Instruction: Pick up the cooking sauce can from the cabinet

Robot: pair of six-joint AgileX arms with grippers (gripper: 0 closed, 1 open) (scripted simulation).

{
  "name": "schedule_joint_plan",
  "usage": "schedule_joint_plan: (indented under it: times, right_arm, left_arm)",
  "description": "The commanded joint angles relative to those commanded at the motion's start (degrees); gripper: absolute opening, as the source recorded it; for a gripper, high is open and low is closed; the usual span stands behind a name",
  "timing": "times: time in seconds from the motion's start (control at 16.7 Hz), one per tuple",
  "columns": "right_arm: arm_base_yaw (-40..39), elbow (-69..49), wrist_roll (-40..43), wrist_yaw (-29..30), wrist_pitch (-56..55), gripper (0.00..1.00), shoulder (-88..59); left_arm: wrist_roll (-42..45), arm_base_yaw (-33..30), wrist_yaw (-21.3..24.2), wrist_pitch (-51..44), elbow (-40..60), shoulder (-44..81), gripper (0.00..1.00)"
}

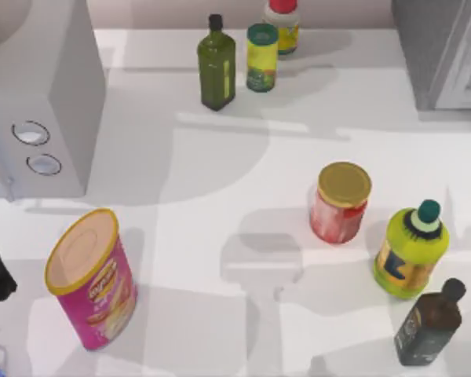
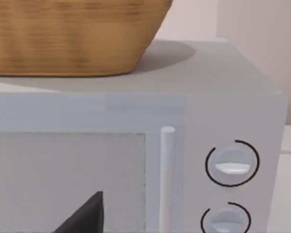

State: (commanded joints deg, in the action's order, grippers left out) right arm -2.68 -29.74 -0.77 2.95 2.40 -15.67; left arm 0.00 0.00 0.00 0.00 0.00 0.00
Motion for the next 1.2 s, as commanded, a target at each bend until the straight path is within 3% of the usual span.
schedule_joint_plan:
  times: [0.78,1.2]
  right_arm:
    - [-6.0,-54.1,-0.2,6.4,15.4,1.00,-45.1]
    - [-7.8,-69.5,-0.1,8.2,21.2,1.00,-59.8]
  left_arm:
    - [0.0,0.0,0.0,0.0,0.0,0.0,1.00]
    - [0.0,0.0,0.0,0.0,0.0,0.0,1.00]
